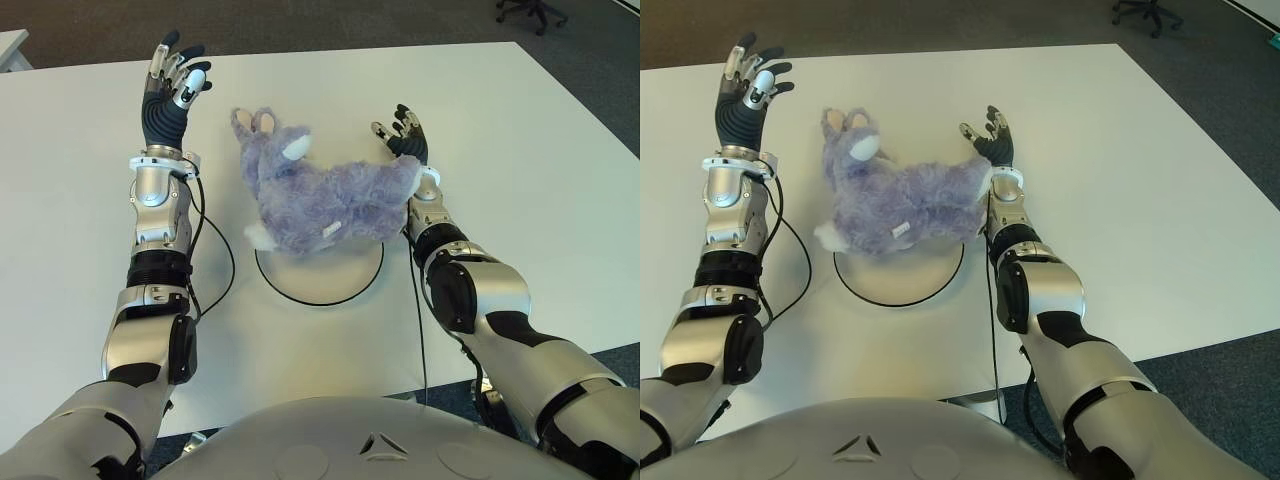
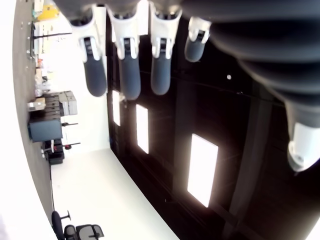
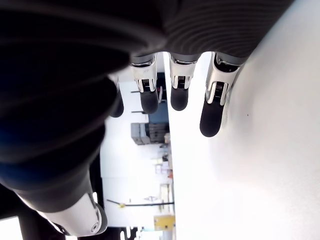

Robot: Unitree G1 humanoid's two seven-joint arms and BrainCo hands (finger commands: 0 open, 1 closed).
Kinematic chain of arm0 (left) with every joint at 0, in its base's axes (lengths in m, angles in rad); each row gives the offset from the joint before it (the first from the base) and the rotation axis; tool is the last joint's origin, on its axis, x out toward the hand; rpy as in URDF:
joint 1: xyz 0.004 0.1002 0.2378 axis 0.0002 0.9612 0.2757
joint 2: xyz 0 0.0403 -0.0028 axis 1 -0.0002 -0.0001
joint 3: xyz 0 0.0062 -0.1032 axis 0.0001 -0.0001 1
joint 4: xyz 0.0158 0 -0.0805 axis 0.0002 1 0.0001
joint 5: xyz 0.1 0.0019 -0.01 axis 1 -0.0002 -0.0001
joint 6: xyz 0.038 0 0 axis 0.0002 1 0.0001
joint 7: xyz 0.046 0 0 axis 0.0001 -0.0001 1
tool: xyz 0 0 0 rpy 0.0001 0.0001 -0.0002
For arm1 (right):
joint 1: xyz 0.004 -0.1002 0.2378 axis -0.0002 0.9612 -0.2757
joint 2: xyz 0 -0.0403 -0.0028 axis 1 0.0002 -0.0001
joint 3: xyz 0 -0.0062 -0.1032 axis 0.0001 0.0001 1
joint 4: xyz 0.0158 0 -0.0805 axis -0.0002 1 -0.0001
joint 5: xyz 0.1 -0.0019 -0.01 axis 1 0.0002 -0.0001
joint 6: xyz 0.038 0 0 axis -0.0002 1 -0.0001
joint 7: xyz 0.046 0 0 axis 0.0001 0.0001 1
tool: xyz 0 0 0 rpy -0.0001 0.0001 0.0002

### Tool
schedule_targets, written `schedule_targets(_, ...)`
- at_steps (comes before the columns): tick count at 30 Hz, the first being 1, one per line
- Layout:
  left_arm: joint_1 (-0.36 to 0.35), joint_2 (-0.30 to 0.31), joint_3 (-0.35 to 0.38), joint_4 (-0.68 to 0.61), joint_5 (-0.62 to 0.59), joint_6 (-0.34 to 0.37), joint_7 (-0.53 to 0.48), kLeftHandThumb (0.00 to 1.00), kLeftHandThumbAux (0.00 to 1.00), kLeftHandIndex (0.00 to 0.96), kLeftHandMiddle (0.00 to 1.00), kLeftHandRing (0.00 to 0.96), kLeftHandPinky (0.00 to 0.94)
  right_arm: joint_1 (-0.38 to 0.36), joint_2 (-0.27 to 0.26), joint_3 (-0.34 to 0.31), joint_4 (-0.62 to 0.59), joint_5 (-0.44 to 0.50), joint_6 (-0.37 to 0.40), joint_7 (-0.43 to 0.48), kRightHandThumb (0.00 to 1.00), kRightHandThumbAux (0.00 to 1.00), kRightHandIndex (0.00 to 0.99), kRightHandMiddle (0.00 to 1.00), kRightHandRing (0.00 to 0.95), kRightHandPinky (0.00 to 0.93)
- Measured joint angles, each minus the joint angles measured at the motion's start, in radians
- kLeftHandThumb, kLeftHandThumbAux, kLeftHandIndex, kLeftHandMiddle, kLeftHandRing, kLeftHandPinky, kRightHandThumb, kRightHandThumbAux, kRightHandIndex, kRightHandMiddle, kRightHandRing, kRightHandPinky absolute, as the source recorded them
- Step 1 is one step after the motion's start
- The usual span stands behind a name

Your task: Put the doll into the plate.

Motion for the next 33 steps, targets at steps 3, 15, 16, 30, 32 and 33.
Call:
schedule_targets(3, -0.005, 0.001, 0.002, 0.028, 0.000, -0.009, 0.000, 0.001, 0.497, 0.060, 0.212, 0.256, 0.307, 0.000, -0.001, 0.000, 0.000, 0.000, 0.000, 0.000, 0.353, 0.776, 0.137, 0.022, 0.000, 0.005)
schedule_targets(15, -0.027, 0.003, 0.012, 0.160, -0.001, -0.029, 0.006, 0.006, 0.501, 0.069, 0.206, 0.231, 0.258, 0.000, -0.002, -0.004, 0.000, 0.001, 0.000, 0.000, 0.358, 0.770, 0.107, 0.013, 0.000, 0.000)
schedule_targets(16, -0.033, 0.003, 0.015, 0.173, -0.001, -0.030, 0.012, 0.006, 0.501, 0.069, 0.208, 0.232, 0.257, 0.000, -0.002, -0.004, 0.000, 0.001, 0.000, 0.000, 0.356, 0.771, 0.107, 0.013, 0.000, 0.000)
schedule_targets(30, -0.071, 0.000, 0.038, 0.294, 0.000, -0.044, 0.065, 0.003, 0.499, 0.051, 0.197, 0.211, 0.220, 0.000, -0.004, -0.003, 0.000, 0.000, 0.000, 0.000, 0.324, 0.777, 0.105, 0.017, 0.000, 0.000)
schedule_targets(32, -0.073, -0.002, 0.038, 0.311, 0.000, -0.047, 0.069, 0.002, 0.502, 0.049, 0.190, 0.207, 0.226, 0.000, -0.004, -0.003, 0.000, 0.000, 0.000, 0.000, 0.324, 0.776, 0.107, 0.018, 0.000, 0.000)
schedule_targets(33, -0.074, -0.002, 0.038, 0.320, 0.000, -0.047, 0.070, 0.000, 0.504, 0.049, 0.189, 0.206, 0.228, 0.000, -0.004, -0.003, 0.000, 0.000, 0.000, 0.000, 0.323, 0.775, 0.104, 0.018, 0.000, 0.000)
